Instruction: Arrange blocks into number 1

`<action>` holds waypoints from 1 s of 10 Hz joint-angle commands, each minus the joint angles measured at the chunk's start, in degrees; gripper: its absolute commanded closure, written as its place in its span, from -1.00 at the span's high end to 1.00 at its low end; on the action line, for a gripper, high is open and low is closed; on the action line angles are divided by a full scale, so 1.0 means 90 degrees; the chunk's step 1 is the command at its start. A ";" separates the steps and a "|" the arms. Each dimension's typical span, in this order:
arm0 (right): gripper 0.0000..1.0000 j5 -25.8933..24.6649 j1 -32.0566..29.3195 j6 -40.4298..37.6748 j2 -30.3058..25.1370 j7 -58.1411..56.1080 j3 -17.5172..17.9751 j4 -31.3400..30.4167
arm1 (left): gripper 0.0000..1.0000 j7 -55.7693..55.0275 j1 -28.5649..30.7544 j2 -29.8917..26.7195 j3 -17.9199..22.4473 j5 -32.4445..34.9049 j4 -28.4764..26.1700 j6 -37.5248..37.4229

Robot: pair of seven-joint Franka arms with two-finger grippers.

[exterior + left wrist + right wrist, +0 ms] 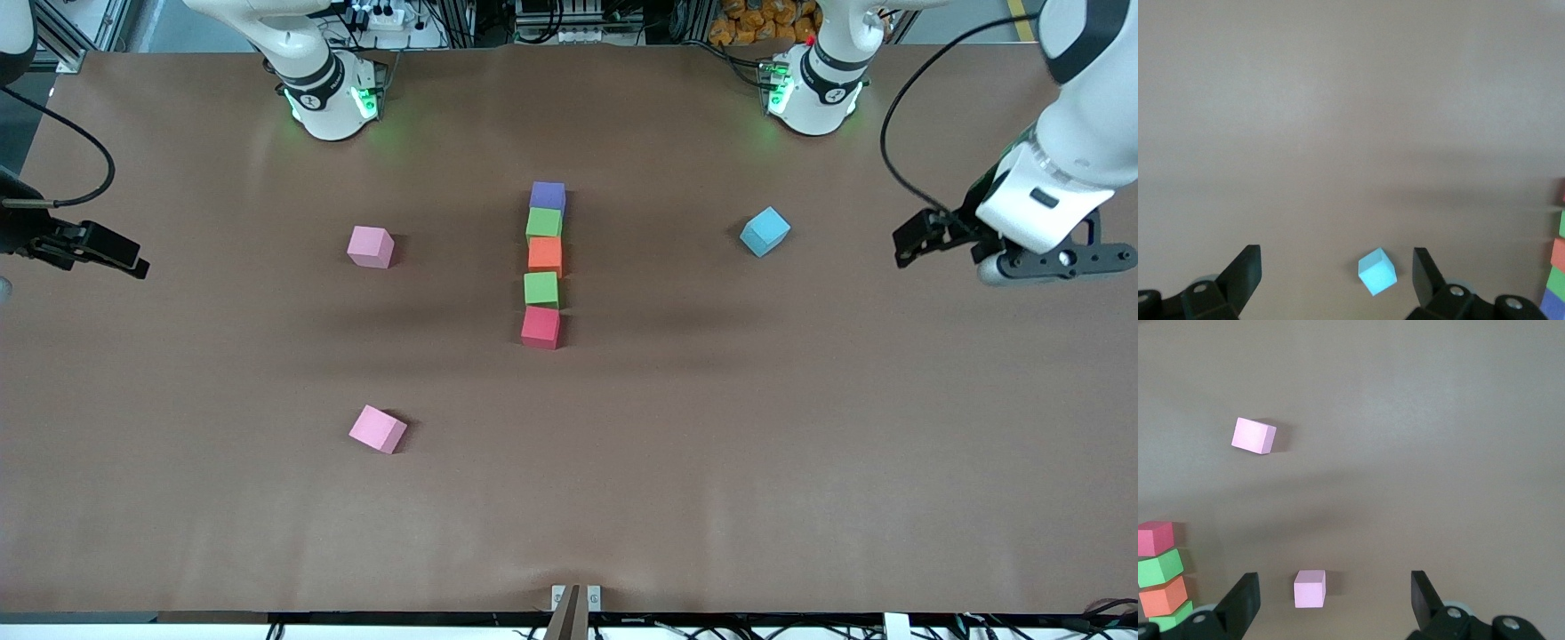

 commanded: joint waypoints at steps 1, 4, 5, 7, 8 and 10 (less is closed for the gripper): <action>1.00 0.0017 -0.0098 -0.0092 0.0007 -0.0072 0.0085 0.0091 | 1.00 0.0256 -0.0029 -0.0037 0.0047 0.0147 0.0501 -0.0700; 1.00 0.0017 -0.0098 -0.0092 0.0007 -0.0072 0.0085 0.0091 | 1.00 0.0266 0.0000 -0.0096 0.0038 0.0285 0.0932 -0.0927; 1.00 0.0017 -0.0098 -0.0092 0.0007 -0.0072 0.0085 0.0091 | 1.00 0.0275 0.0000 -0.0154 0.0038 0.0276 0.0942 -0.0937; 1.00 0.0017 -0.0098 -0.0082 0.0007 -0.0072 0.0085 0.0091 | 1.00 0.0285 0.0000 -0.0155 0.0028 0.0198 0.0942 -0.0976; 1.00 0.0026 -0.0098 -0.0082 0.0007 -0.0072 0.0085 0.0091 | 1.00 0.0295 0.0000 -0.0155 0.0028 0.0188 0.0942 -0.1005; 1.00 0.0027 -0.0098 -0.0082 0.0007 -0.0072 0.0066 0.0091 | 1.00 0.0285 0.0000 -0.0155 0.0028 0.0178 0.0942 -0.1035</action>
